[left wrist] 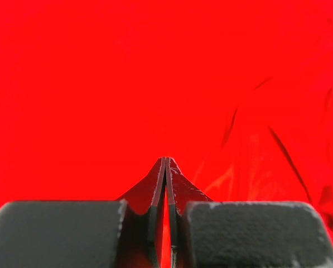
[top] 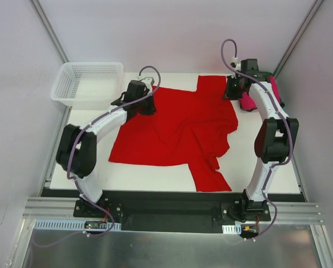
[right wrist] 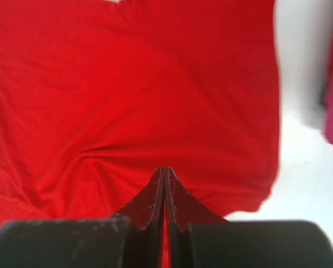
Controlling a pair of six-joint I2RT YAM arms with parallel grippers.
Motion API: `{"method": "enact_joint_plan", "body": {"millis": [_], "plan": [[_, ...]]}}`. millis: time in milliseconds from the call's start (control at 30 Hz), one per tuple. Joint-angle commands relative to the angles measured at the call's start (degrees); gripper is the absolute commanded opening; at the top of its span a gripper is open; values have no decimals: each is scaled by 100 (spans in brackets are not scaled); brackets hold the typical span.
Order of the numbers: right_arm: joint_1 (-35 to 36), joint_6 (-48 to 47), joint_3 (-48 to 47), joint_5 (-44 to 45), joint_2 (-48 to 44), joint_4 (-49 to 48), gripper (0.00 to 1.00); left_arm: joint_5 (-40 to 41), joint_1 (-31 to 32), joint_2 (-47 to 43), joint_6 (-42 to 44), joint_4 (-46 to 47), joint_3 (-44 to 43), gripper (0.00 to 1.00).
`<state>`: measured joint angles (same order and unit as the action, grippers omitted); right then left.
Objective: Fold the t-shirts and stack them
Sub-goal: Flatten out the tshirt
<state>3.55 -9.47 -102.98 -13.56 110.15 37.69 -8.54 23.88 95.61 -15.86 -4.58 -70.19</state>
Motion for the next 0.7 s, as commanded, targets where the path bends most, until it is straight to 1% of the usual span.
{"method": "enact_joint_plan", "body": {"millis": [0, 33, 133, 367, 533, 667], "plan": [[75, 200, 94, -542, 700, -139, 1, -500, -103, 923, 127, 150, -723, 0], [102, 192, 50, -516, 840, -157, 1, -552, -120, 1176, 118, 159, -907, 0], [111, 183, -37, -463, 1034, -227, 1, -667, -191, 1573, 109, 168, -1197, 0], [111, 165, -371, -455, 1518, -8, 1, -720, -296, 2163, 206, 150, -1664, 0], [128, 16, -925, -227, 1984, 606, 1, -781, -428, 2523, 206, 124, -1971, 0], [137, -116, -1207, -41, 2204, 853, 1, -886, -586, 2726, 153, 80, -2147, 0]]}}
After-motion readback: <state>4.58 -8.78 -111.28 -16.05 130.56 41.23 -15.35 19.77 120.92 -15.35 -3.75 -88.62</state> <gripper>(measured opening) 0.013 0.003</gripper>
